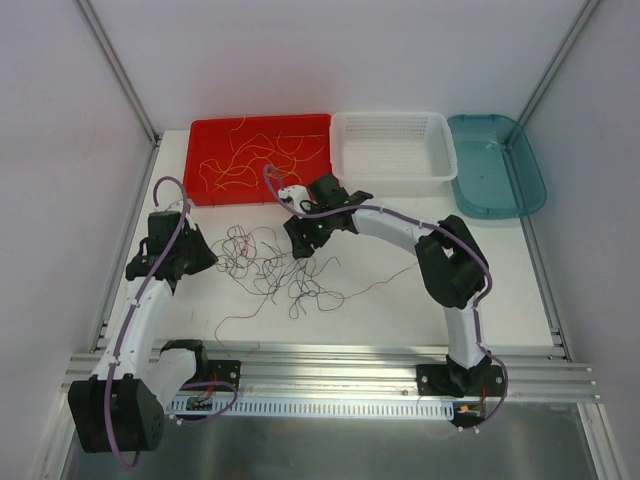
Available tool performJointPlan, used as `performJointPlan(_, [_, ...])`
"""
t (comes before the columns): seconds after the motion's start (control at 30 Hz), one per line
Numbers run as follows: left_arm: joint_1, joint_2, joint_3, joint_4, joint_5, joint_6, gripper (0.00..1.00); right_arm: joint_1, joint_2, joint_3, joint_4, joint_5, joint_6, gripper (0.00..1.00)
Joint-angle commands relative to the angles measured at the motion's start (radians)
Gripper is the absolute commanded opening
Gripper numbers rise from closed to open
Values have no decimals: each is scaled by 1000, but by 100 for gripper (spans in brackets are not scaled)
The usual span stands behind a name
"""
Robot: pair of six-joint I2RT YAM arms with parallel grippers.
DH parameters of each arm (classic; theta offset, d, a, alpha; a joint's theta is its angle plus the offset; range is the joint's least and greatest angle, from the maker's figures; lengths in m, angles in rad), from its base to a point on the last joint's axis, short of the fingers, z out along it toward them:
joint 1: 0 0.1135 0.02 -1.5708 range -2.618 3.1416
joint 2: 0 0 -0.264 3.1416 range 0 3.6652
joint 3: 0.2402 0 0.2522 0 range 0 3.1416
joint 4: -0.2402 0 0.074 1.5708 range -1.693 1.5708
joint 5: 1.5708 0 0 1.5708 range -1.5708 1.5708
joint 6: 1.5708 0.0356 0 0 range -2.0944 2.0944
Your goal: Untangle the cables
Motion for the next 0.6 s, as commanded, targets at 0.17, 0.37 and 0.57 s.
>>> performJointPlan(0.17, [-8,-1,20,18,3,18,0,15,87,77,65,-90,-20,42])
performJointPlan(0.37, [-8,-4,17,14,-30,13,0,-8,-80,44,34,-65,0,1])
performJointPlan(0.57, [-8,-22,20,-14,-135,3,0,-111,-319,-66,57,-12,82,1])
